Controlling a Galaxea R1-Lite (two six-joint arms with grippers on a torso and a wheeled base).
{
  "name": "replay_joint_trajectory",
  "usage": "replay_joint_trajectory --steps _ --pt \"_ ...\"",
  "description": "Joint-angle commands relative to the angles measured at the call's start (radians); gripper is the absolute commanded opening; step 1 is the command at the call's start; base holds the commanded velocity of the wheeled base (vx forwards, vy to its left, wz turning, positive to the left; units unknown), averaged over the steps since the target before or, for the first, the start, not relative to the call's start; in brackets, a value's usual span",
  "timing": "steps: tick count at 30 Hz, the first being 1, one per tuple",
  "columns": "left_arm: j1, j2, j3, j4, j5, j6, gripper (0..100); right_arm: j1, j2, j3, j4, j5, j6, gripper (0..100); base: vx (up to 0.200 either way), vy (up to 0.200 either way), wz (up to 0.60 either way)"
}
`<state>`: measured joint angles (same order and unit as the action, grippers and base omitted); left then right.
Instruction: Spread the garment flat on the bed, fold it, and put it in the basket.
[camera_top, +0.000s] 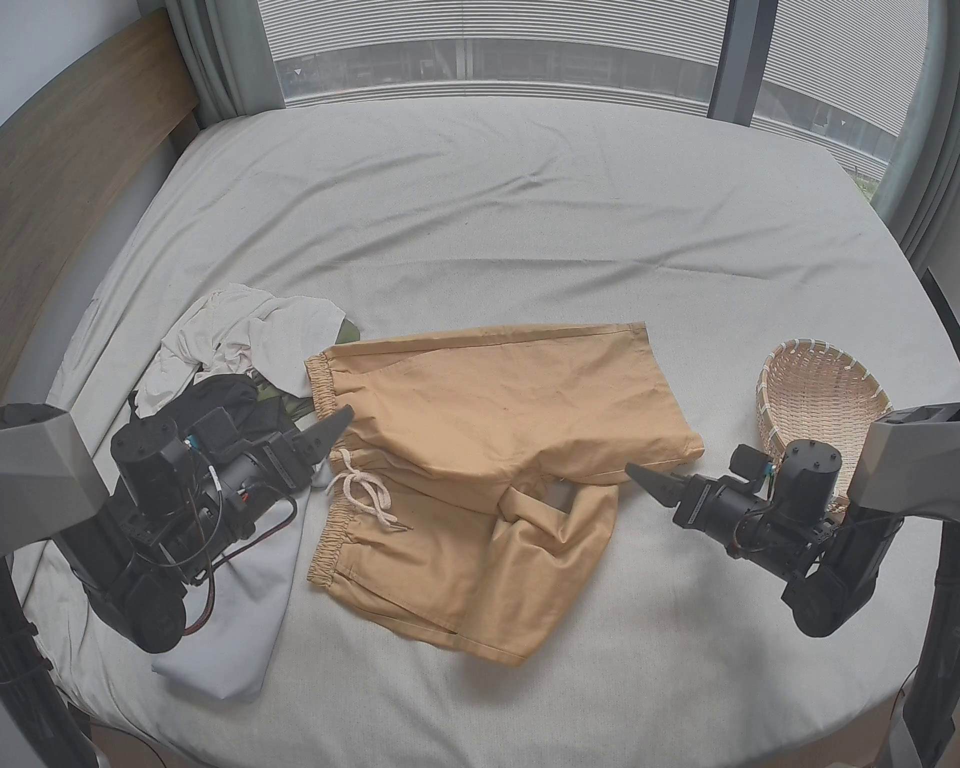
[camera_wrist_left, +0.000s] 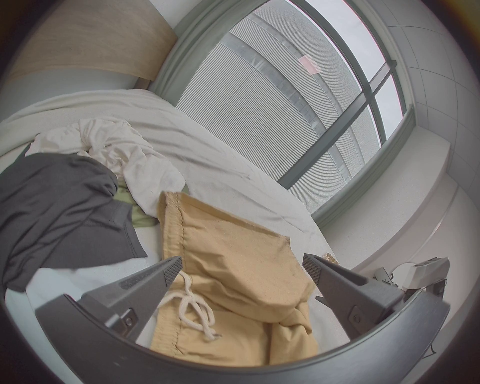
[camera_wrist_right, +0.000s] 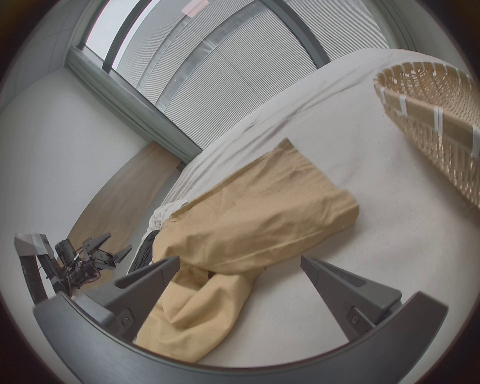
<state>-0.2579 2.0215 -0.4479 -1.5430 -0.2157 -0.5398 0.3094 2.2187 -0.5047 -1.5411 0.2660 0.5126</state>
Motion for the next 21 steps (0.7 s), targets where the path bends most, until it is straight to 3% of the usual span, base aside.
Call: replay_joint_trajectory --steps 1,13,21 --pt "-0.034 0.013 0.028 -0.003 -0.001 0.001 100 0.028 0.056 -0.018 -0.001 0.001 -0.005 100 0.0 0.0 0.0" --pt "-0.095 0.014 0.035 -0.003 0.007 0.009 100 0.04 0.139 -0.127 0.001 -0.001 -0.005 100 0.0 0.0 0.0" --pt "-0.095 0.011 0.049 -0.005 0.009 0.032 100 0.105 0.159 -0.123 0.001 -0.002 0.003 100 0.0 0.0 0.0"
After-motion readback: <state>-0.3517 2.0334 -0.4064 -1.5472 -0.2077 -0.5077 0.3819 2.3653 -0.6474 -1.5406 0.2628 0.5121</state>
